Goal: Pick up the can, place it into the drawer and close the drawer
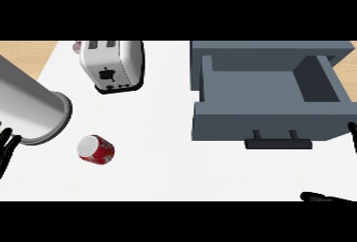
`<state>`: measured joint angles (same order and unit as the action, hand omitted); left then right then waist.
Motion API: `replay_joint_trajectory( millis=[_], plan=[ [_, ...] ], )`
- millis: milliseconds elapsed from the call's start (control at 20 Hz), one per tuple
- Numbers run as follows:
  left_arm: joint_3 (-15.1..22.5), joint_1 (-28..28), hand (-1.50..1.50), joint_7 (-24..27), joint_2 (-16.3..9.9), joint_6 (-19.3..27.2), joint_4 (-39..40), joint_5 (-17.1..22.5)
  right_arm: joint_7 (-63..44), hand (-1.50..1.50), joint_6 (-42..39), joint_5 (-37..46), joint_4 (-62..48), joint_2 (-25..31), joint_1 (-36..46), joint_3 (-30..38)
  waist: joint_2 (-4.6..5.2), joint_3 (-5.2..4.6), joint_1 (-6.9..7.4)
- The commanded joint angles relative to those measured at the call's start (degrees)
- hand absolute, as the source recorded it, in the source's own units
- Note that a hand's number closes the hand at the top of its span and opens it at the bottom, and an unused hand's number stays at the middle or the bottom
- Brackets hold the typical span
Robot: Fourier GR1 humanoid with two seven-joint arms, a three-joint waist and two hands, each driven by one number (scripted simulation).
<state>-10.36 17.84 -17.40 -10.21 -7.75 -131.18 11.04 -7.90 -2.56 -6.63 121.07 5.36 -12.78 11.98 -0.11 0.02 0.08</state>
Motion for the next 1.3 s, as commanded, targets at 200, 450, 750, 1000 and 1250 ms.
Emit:
replay_joint_trajectory(
  millis=[200,450,750,1000,1250],
  plan=[
    [-8.0,-0.2,-1.5,-7.0,-0.9,-1.3,-3.9,8.4,3.2,-1.5,-6.0,-5.9,-0.7,1.3,-4.8,6.6,0.02,-0.01,-0.12],
    [-9.9,0.5,-1.5,-7.3,1.4,-1.4,-1.1,13.1,3.1,-1.5,-7.5,-6.2,3.8,-0.5,-8.2,6.2,-0.01,-0.04,-0.12],
    [-5.4,-1.1,-1.5,-10.3,5.9,0.5,-0.9,12.6,5.1,-1.5,-11.7,-10.7,-0.3,2.2,-7.9,12.0,0.05,-0.02,-0.28],
    [-11.2,-0.2,-1.5,-14.4,3.8,-0.6,-0.4,21.1,4.8,-1.5,-14.7,-13.7,0.2,1.5,-10.7,14.3,-0.03,-0.03,-0.06],
    [-3.0,-11.6,-1.5,-11.1,6.8,5.4,9.7,7.6,7.8,-1.5,-17.2,-10.9,3.4,-2.7,-14.4,12.8,0.1,-0.01,-0.8]
  ],
)
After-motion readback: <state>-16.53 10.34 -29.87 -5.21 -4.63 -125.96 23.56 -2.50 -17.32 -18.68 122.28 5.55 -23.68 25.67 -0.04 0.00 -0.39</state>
